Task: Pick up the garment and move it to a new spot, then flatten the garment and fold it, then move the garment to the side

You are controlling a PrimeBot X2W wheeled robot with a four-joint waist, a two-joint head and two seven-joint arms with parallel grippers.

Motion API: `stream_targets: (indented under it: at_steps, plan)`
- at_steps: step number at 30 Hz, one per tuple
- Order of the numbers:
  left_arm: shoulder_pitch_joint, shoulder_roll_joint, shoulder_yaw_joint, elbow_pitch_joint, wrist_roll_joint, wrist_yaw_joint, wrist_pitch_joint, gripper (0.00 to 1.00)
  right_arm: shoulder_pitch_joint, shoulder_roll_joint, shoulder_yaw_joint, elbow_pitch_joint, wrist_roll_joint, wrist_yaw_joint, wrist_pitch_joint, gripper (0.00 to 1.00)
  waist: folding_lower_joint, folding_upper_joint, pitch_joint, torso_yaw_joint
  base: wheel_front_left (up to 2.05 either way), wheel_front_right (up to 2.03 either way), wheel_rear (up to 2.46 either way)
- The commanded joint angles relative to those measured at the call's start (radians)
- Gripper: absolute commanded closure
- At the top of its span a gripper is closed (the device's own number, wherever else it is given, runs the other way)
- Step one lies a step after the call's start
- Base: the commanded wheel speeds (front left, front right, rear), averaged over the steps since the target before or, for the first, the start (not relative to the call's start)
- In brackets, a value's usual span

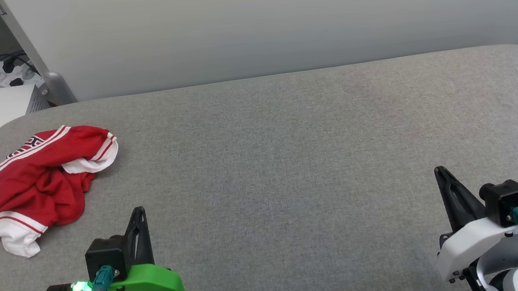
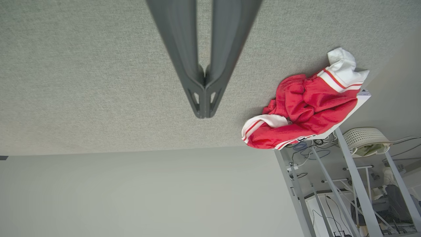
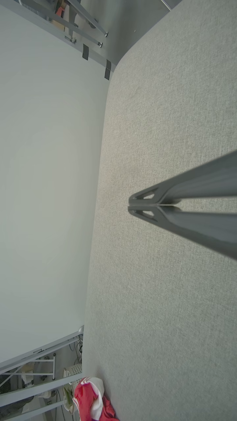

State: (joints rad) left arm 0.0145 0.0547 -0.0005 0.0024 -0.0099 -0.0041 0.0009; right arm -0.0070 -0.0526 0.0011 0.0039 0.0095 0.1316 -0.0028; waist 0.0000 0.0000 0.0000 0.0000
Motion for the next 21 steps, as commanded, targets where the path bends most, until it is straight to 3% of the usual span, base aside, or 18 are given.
stream_targets:
  at_steps: [1,15,16,21]
  plan:
    - [-0.015,-0.005,0.0,-0.002,0.01,0.004,-0.001,1.0,0.007,0.002,-0.001,-0.004,-0.009,-0.001,0.003,1.0,0.0,0.0,0.0,0.0,0.0,0.0,0.0]
    - [-0.015,-0.005,0.0,-0.002,0.01,0.004,-0.001,1.0,0.007,0.002,-0.001,-0.004,-0.009,-0.001,0.003,1.0,0.0,0.0,0.0,0.0,0.0,0.0,0.0]
    - [0.0,0.0,0.0,0.0,0.0,0.0,0.0,0.0,0.0,0.0,0.0,0.0,0.0,0.0,0.0,0.0,0.0,0.0,0.0,0.0,0.0,0.0,0.0]
    - [0.0,0.0,-0.001,0.003,-0.002,0.0,-0.002,0.0,0.001,0.0,-0.001,0.002,0.002,0.0,-0.002,0.0,0.0,0.0,0.0,0.0,0.0,0.0,0.0]
